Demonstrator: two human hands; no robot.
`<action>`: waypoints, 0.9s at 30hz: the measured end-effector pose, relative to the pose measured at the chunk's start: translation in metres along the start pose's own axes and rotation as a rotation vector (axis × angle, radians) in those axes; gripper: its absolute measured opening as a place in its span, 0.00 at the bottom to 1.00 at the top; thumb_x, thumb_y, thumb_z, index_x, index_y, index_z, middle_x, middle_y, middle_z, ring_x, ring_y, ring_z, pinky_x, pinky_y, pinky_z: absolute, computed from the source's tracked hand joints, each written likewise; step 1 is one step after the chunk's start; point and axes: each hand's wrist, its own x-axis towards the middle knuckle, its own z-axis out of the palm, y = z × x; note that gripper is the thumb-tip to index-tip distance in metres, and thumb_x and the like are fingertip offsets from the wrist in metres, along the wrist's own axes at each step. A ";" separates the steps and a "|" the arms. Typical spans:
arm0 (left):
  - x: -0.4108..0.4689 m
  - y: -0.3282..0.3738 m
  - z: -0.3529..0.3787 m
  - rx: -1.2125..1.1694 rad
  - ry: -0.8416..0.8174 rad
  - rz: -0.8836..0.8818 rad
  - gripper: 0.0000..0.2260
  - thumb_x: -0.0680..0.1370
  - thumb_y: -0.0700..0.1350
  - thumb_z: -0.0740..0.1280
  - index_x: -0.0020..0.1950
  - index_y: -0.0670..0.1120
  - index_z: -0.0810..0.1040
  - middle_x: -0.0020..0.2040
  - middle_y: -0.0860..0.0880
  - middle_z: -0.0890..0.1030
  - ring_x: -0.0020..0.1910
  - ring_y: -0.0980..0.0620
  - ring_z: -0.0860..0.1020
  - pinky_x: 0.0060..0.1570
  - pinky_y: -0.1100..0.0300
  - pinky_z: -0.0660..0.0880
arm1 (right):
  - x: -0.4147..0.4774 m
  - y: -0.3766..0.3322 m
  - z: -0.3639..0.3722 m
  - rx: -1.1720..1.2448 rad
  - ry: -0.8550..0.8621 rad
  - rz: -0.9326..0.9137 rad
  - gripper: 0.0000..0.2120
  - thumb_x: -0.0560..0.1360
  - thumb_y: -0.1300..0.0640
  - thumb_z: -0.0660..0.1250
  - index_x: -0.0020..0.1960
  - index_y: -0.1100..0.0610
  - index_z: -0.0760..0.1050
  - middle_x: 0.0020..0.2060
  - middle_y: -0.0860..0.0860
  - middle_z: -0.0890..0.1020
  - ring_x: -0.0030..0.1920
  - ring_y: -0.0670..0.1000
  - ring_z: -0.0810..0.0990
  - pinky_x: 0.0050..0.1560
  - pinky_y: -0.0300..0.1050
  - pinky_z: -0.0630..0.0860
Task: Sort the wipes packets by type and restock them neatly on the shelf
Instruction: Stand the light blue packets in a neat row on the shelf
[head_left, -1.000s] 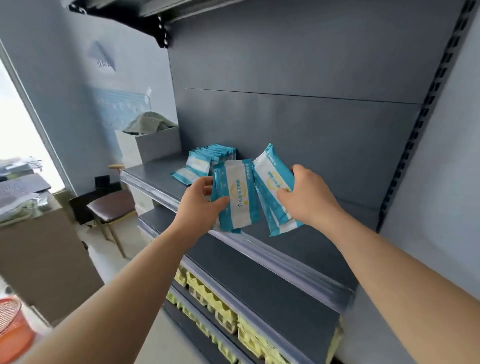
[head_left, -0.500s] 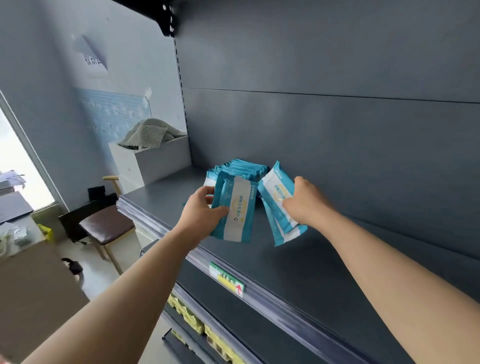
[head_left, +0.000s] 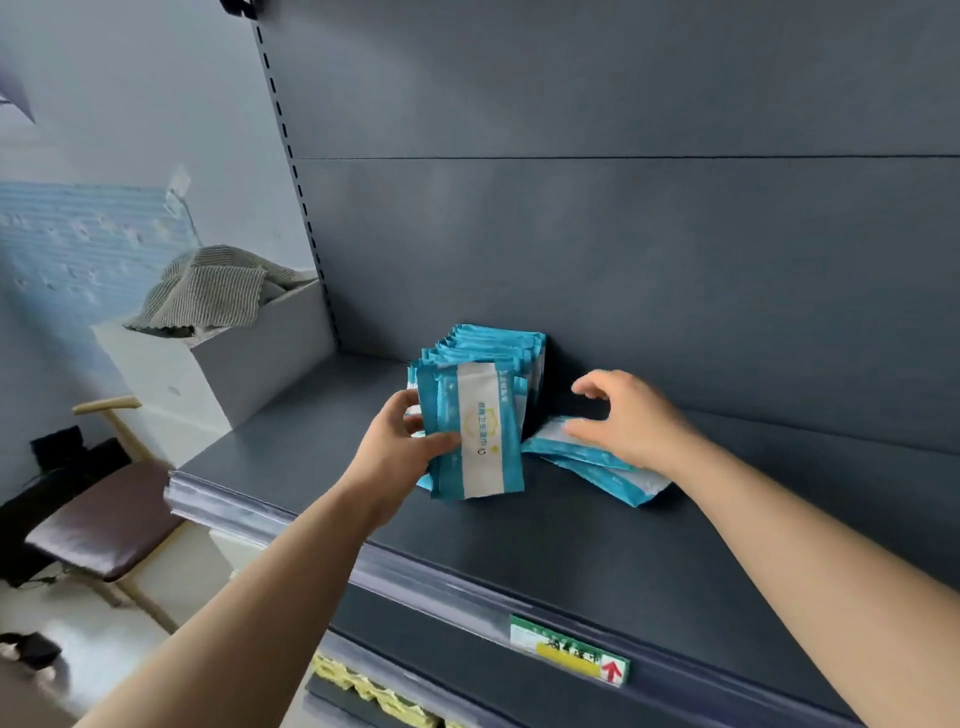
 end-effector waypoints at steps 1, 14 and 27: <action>0.003 0.000 -0.003 -0.035 -0.037 0.005 0.15 0.76 0.35 0.69 0.57 0.52 0.73 0.53 0.47 0.81 0.50 0.50 0.82 0.43 0.54 0.82 | -0.001 -0.012 0.003 0.123 -0.017 -0.006 0.20 0.68 0.49 0.75 0.58 0.53 0.76 0.53 0.48 0.80 0.53 0.49 0.78 0.56 0.44 0.75; 0.043 -0.016 -0.052 -0.091 -0.107 0.005 0.03 0.80 0.41 0.65 0.52 0.44 0.77 0.47 0.47 0.85 0.42 0.53 0.85 0.37 0.61 0.81 | -0.005 -0.056 0.031 0.308 0.004 0.200 0.04 0.72 0.60 0.73 0.44 0.57 0.79 0.38 0.51 0.83 0.37 0.48 0.80 0.41 0.48 0.79; 0.033 -0.012 -0.063 -0.170 -0.328 -0.218 0.09 0.81 0.38 0.61 0.59 0.46 0.66 0.53 0.41 0.80 0.49 0.44 0.83 0.42 0.43 0.81 | -0.003 -0.078 0.053 0.120 -0.089 0.260 0.06 0.72 0.56 0.72 0.45 0.56 0.77 0.46 0.55 0.82 0.41 0.49 0.78 0.44 0.47 0.77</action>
